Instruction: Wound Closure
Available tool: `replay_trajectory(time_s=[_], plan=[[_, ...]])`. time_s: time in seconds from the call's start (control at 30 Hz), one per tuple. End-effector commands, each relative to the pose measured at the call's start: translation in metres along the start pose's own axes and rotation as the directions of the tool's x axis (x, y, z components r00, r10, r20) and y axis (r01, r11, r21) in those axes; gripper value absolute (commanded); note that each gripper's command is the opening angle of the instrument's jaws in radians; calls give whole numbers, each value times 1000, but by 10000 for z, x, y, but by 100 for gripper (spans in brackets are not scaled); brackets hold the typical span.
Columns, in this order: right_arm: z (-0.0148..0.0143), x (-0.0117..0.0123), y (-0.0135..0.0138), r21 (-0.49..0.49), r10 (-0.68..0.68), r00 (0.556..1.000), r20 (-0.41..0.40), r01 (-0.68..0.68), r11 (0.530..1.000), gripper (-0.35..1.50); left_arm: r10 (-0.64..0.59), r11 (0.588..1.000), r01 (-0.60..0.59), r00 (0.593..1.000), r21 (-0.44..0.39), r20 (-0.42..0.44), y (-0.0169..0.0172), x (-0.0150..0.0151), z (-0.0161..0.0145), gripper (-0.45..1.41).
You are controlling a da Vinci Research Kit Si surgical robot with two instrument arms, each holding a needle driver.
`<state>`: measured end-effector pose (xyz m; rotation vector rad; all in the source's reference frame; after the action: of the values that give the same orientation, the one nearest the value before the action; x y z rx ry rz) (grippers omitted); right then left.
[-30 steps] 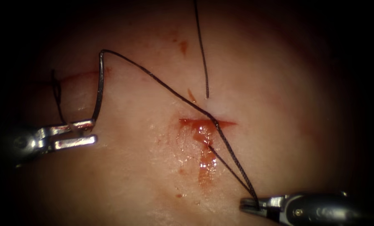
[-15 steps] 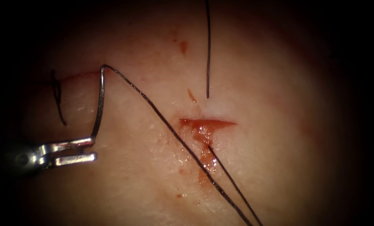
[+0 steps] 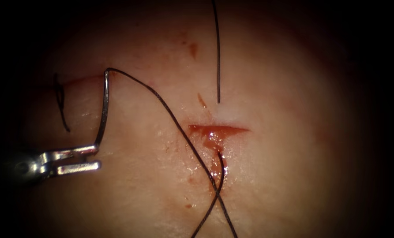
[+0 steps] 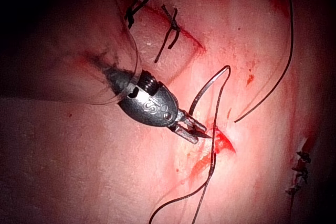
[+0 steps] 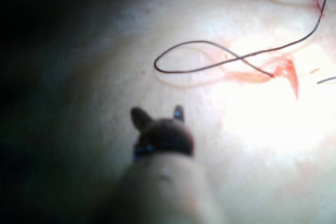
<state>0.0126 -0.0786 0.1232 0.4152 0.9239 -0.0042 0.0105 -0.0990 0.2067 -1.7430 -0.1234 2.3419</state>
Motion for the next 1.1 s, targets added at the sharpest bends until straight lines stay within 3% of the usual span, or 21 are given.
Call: replay_trajectory(time_s=[0.03,0.2,0.37,0.53,0.83,1.1], plan=[[-6,-8,13,-3,-4,1000,2,4,1000,120,-2,1000,2,1000,-1,-1,5,-6,7,-45],[-7,-10,76,-101,-57,998,-3,57,993,120,-3,1000,3,1000,0,-1,5,-5,12,-45],[35,-8,133,-209,-106,991,-80,88,974,115,-3,1000,3,1000,-7,-3,7,-3,17,-45],[84,-15,178,-272,-162,982,-94,132,953,115,-2,1000,2,1000,-10,-1,9,-2,16,-45],[158,-36,196,-285,-196,977,-78,167,944,113,0,1000,0,1000,-10,-1,12,-2,15,-45],[174,-25,198,-312,-232,969,-89,194,930,110,0,1000,0,1000,-10,-1,13,-3,15,-45]])
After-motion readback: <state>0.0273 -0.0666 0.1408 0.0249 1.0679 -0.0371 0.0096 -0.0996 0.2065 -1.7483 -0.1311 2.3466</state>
